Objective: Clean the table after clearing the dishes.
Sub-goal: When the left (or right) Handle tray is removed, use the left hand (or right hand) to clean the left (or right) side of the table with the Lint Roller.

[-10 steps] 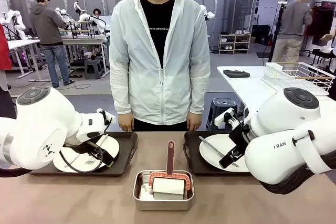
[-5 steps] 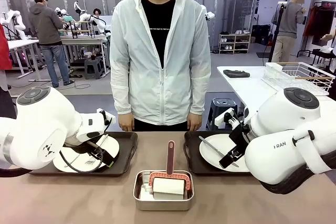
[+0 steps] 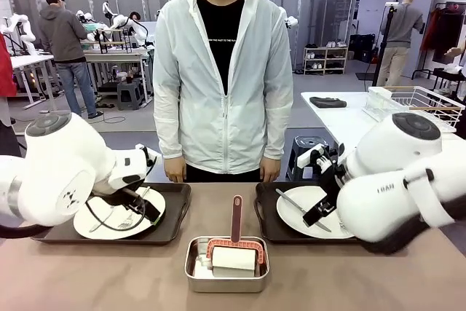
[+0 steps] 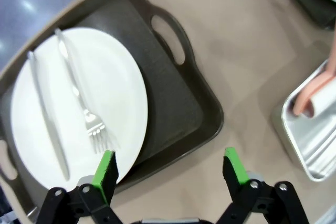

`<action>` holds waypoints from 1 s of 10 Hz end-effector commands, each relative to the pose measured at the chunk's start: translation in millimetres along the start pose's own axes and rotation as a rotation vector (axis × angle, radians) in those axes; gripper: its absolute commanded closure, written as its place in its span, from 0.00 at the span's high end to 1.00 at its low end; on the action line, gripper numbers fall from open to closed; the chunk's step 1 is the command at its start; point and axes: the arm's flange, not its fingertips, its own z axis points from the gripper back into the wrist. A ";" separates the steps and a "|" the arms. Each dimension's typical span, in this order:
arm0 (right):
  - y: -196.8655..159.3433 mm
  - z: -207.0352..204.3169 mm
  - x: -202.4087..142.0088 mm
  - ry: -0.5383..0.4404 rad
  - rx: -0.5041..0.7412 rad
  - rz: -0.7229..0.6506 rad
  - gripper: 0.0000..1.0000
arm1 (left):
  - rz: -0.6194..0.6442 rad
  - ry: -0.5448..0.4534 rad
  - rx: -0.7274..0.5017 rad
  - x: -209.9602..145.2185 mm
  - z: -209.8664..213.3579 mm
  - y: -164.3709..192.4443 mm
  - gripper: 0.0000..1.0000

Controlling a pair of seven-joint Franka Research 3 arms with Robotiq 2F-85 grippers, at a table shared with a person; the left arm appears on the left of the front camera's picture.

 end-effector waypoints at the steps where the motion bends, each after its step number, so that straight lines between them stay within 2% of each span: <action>1: -31.2 15.4 31.2 0.015 0.117 -0.049 1.00 | 0.012 0.061 -0.148 30.4 25.8 23.4 1.00; 2: -45.2 21.2 44.6 0.009 0.176 -0.088 1.00 | 0.036 0.052 -0.171 43.9 34.4 38.7 1.00; 5: -87.2 41.6 62.7 -0.008 0.578 -0.289 1.00 | 0.165 0.025 -0.590 59.7 67.9 95.0 1.00; 6: -102.4 52.1 58.0 -0.026 0.741 -0.377 1.00 | 0.243 0.030 -0.800 54.2 76.9 125.8 1.00; 7: -117.1 61.6 50.3 -0.055 0.859 -0.467 1.00 | 0.290 0.014 -0.967 42.4 82.5 155.3 1.00; 9: -148.0 76.3 20.4 -0.073 1.082 -0.571 1.00 | 0.431 -0.125 -1.097 3.7 88.8 210.7 1.00; 10: -174.3 89.2 -5.9 -0.148 1.106 -0.580 1.00 | 0.501 -0.179 -1.117 -25.7 93.5 240.1 1.00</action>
